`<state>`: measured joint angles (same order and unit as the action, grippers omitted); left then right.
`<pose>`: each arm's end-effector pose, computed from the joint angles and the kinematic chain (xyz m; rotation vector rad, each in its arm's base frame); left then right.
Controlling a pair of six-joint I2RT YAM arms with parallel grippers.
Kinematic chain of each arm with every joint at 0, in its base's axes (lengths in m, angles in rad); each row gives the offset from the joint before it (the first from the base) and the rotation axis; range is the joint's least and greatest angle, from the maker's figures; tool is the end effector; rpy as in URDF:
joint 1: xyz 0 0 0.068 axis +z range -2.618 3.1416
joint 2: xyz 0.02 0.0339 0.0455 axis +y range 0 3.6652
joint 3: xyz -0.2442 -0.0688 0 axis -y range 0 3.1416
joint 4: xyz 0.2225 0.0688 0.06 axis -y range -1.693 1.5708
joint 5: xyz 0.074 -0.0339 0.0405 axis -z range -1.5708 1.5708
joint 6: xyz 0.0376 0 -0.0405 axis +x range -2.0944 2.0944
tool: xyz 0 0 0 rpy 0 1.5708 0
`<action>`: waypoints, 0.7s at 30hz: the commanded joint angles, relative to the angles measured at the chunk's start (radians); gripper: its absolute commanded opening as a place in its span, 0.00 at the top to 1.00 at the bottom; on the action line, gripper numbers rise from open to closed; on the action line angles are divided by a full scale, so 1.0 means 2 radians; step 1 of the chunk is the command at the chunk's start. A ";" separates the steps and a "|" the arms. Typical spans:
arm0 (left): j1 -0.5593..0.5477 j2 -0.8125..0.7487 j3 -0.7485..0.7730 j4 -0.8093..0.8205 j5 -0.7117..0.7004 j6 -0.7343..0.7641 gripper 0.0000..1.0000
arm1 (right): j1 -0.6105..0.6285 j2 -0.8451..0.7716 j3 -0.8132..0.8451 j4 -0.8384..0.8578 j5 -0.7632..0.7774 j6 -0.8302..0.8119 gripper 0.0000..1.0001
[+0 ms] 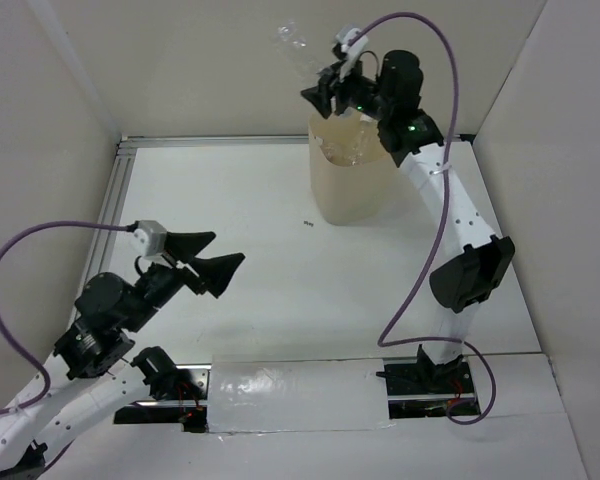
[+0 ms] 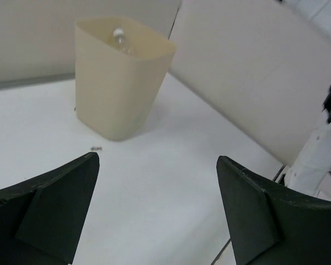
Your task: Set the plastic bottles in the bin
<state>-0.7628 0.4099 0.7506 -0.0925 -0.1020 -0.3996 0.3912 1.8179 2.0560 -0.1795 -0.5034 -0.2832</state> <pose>0.0704 -0.0620 0.3691 0.1601 1.3728 -0.9142 0.3523 0.1649 0.4673 -0.8725 1.2660 0.4658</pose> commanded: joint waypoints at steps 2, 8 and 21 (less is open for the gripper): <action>-0.002 0.033 -0.012 0.002 -0.023 -0.013 0.00 | -0.079 0.005 -0.032 -0.024 -0.043 0.033 0.56; -0.002 0.073 -0.051 0.014 -0.047 -0.018 0.00 | -0.124 0.026 -0.043 -0.093 -0.109 -0.004 0.48; -0.002 0.128 -0.049 0.030 -0.042 -0.040 0.00 | -0.169 0.002 -0.020 -0.135 -0.127 -0.019 0.00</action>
<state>-0.7628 0.6407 0.6155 -0.0841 -0.1783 -0.4561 0.0990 1.8870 1.9526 -0.4599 -0.7380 -0.3584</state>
